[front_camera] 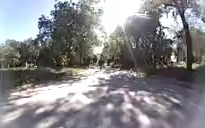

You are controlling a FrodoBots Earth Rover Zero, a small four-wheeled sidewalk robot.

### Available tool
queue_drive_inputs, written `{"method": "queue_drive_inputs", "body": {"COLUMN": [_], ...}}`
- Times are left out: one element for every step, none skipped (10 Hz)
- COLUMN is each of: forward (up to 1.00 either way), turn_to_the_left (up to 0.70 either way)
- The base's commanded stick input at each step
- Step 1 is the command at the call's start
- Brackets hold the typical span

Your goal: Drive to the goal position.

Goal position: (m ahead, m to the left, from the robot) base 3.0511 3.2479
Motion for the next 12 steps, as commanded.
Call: {"method": "queue_drive_inputs", "body": {"forward": [1.0, 1.0, 1.0, 1.0, 1.0, 1.0, 1.0, 1.0, 1.0, 1.0, 1.0, 1.0], "turn_to_the_left": [0.05, 0.05, 0.05, 0.05, 0.05, 0.05, 0.05, 0.05, 0.05, 0.05, 0.05, 0.05]}}
